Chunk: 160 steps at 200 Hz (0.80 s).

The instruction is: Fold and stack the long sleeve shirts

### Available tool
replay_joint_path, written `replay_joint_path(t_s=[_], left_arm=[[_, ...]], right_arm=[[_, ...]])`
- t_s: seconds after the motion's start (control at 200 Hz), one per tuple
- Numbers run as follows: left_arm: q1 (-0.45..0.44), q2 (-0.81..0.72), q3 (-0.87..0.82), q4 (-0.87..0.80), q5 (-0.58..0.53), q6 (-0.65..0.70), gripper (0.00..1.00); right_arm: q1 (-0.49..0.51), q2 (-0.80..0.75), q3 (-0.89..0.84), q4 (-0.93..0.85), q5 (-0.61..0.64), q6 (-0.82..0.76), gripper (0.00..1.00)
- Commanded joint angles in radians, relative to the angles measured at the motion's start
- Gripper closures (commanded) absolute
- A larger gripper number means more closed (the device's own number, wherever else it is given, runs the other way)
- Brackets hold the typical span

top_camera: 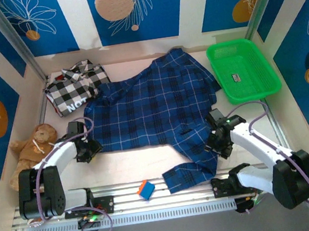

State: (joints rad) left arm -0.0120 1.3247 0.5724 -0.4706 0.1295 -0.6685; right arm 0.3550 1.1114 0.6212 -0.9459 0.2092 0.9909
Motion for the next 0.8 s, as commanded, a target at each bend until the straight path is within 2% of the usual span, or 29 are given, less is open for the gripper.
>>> replay_joint_path(t_s=[0.0, 0.09, 0.295, 0.45, 0.795], left_arm=[[-0.008, 0.067, -0.026, 0.216, 0.078, 0.005, 0.64], [-0.006, 0.067, -0.027, 0.217, 0.075, 0.012, 0.71], [0.009, 0.054, -0.026, 0.206, 0.067, 0.032, 0.87], [0.017, 0.031, -0.035, 0.203, 0.071, 0.033, 0.96], [0.018, -0.125, -0.026, 0.116, 0.07, 0.042, 0.99]], right_arm=[[0.012, 0.055, -0.009, 0.063, -0.005, 0.031, 0.52], [0.019, 0.07, -0.016, 0.092, 0.02, 0.049, 0.63], [0.02, 0.013, 0.001, 0.075, 0.067, 0.053, 1.0], [0.024, -0.071, 0.051, 0.015, 0.062, 0.034, 1.0], [0.049, -0.19, 0.217, -0.117, 0.051, -0.007, 1.0]])
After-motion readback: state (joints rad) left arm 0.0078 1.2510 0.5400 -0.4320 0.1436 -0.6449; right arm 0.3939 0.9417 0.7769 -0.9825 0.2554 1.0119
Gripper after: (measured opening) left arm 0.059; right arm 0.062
